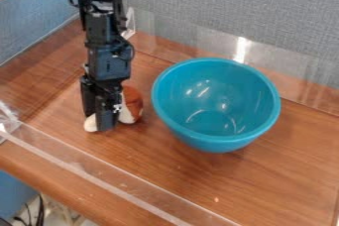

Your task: Remove the mushroom from inside the blue bowl and put it on the table

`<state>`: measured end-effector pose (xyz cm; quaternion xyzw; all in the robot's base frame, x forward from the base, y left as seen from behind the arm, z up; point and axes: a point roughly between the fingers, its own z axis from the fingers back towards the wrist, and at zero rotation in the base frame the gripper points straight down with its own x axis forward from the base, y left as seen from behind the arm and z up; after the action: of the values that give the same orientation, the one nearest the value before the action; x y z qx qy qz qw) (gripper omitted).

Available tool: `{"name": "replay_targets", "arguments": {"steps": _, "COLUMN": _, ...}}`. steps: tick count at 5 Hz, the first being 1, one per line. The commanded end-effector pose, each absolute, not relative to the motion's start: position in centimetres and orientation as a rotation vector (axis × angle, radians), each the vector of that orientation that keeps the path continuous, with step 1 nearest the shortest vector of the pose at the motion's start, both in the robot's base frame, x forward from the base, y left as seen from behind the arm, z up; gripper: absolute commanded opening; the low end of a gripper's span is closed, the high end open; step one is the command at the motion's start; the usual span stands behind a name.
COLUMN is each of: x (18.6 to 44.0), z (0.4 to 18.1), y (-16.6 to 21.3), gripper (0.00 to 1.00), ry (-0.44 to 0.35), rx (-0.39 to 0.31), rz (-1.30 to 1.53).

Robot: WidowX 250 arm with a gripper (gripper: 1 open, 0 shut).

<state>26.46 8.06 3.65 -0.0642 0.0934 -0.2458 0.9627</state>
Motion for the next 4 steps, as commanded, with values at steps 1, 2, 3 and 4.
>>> {"name": "replay_targets", "arguments": {"steps": 1, "x": 26.3, "z": 5.7, "y": 8.5, "gripper": 1.0, "ry": 0.121, "rx": -0.105, "rz": -0.449}}
{"name": "replay_targets", "arguments": {"steps": 2, "x": 25.6, "z": 5.9, "y": 9.5, "gripper": 1.0, "ry": 0.119, "rx": -0.111, "rz": -0.439}}
{"name": "replay_targets", "arguments": {"steps": 3, "x": 25.0, "z": 5.7, "y": 10.3, "gripper": 1.0, "ry": 0.118, "rx": -0.119, "rz": -0.429}}
{"name": "replay_targets", "arguments": {"steps": 4, "x": 25.2, "z": 5.7, "y": 10.0, "gripper": 1.0, "ry": 0.11, "rx": -0.129, "rz": -0.361}}
